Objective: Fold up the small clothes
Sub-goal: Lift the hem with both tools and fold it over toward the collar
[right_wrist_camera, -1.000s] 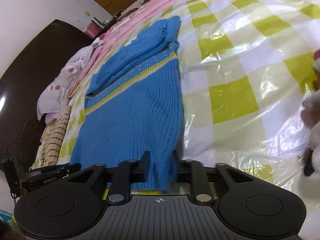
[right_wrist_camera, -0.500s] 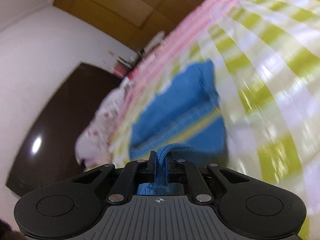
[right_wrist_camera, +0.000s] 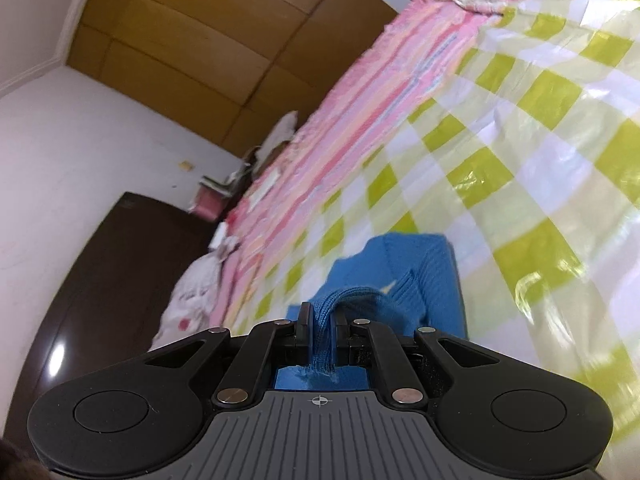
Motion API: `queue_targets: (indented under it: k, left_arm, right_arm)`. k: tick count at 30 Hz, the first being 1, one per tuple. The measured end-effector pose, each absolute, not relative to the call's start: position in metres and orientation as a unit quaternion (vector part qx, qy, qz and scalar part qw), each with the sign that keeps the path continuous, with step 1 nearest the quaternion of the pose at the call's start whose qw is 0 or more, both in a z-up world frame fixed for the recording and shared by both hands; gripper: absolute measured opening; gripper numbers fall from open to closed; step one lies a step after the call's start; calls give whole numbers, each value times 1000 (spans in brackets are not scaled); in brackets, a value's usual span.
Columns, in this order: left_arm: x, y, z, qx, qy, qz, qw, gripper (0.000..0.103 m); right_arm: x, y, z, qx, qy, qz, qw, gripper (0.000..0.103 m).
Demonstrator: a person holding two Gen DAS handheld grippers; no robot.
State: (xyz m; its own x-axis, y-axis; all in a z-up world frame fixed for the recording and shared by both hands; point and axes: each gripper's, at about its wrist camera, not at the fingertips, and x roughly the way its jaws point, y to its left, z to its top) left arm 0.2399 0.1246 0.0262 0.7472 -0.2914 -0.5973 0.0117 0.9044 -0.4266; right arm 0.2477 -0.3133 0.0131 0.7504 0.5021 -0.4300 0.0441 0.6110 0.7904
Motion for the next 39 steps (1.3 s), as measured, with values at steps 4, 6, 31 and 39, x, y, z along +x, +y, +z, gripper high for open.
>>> queue_targets:
  k: [4,6,31,39]
  left_arm:
    - [258,132,11,-231,353,-72,904,14]
    - [265,135,4,-246,366,-72,895,14]
    - [212,104,34,-67,303,-66,948,28]
    - [246,72,1,4,358,-28,933,28]
  right_arm:
    - [278,-302,-6,408,344,120,837,9]
    - [288,-299,-15,412,355,120,830,12]
    - [297,-287,-4,350,343,109,865,40]
    - [269,-266,0,206,361,86,905,38]
